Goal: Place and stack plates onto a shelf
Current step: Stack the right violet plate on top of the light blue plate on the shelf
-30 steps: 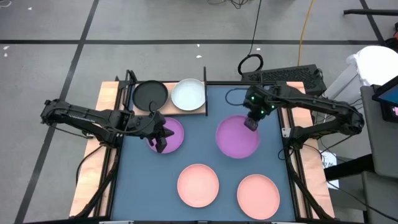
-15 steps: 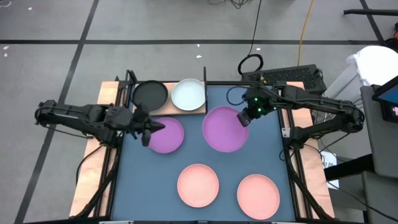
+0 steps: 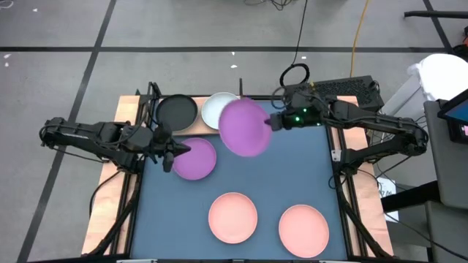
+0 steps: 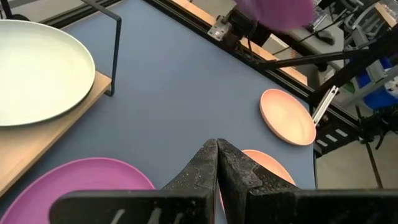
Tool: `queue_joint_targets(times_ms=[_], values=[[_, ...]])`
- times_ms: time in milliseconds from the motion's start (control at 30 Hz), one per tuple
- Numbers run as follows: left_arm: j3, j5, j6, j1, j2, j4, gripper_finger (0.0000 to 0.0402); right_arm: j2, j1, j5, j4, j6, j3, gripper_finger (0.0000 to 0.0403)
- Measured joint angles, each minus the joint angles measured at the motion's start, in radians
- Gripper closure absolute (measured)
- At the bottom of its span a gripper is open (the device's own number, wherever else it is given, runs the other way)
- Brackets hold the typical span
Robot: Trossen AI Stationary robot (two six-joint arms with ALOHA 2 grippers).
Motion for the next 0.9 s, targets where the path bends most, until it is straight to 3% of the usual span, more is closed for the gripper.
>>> queue_joint_targets(times_ms=[233, 333, 900], values=[[0.000, 0.000, 0.000, 0.000, 0.000, 0.001, 0.0389, 0.014, -0.029, 0.110, 0.203, 0.007, 0.000, 0.0403], [0.000, 0.000, -0.001, 0.000, 0.000, 0.000, 0.0389, 0.035, -0.044, 0.126, 0.209, -0.001, 0.028, 0.0403], [0.000, 0.000, -0.017, 0.000, 0.000, 0.000, 0.0389, 0.337, -0.200, 0.133, 0.135, -0.186, 0.498, 0.0403]])
